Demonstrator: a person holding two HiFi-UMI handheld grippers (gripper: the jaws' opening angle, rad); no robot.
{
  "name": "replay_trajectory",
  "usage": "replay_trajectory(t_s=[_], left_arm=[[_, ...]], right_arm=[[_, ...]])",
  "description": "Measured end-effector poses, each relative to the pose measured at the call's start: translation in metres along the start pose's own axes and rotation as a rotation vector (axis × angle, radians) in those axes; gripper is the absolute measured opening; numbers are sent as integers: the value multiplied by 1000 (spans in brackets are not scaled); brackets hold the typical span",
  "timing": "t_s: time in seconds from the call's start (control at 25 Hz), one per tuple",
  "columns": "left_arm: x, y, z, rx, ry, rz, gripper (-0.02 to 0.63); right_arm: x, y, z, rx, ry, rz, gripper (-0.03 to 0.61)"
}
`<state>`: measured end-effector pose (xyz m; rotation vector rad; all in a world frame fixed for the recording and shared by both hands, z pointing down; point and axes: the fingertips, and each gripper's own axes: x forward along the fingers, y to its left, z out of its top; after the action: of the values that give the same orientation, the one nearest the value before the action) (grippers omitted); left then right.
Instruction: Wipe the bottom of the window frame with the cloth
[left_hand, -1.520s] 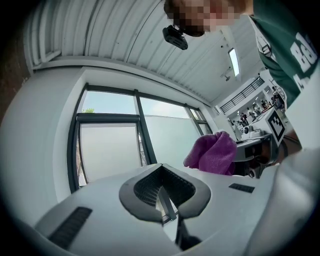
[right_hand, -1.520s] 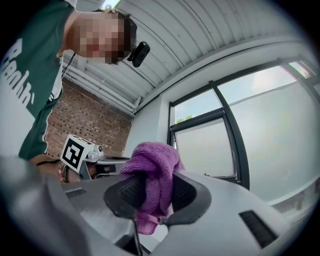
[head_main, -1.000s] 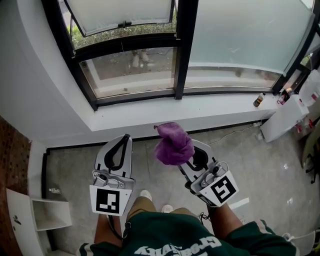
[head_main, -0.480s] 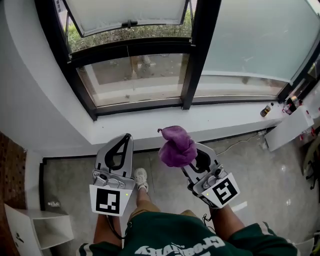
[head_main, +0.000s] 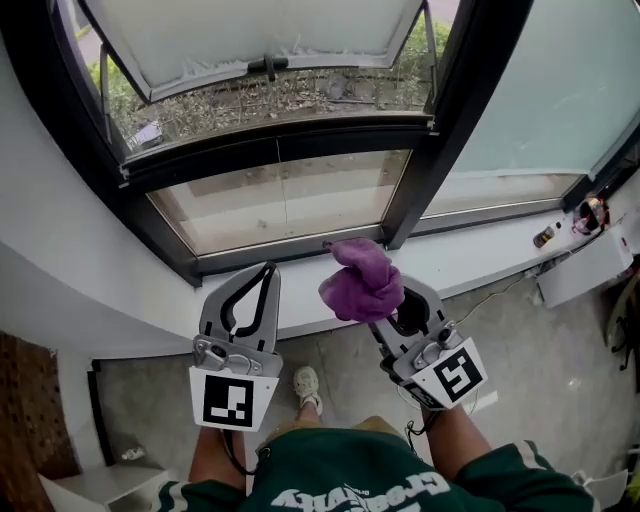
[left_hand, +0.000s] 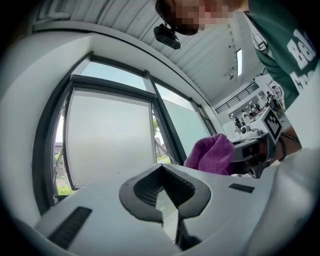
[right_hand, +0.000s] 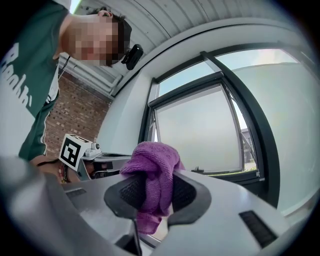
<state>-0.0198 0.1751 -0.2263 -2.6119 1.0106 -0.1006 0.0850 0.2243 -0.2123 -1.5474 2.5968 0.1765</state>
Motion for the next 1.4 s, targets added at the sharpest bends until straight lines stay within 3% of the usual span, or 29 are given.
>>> replay_trajectory(t_s=[0.16,0.32,0.48,0.84,1.08,1.4], left_arm=[[32,40,-27,-41,12,-28,9],[56,62,-41,-23,4,-34,9],[70,73,-47,-33,-7,-38,9],[89,83,-74,-140,49,-11,9],[113,79,-71,-164,50,43,9],[146,50,-94,-159,94,96,9]], right_arm=[[47,-15,-6,11,-21,-32,114],[72,-29,-21,24,6,-60,114],[84,-36,-34,22,63,-68,114],[106,-56,-52,43,75,-58,114],[111,-75,-61,91,71,39,114],[105,-108,-112,155,88,159,112]])
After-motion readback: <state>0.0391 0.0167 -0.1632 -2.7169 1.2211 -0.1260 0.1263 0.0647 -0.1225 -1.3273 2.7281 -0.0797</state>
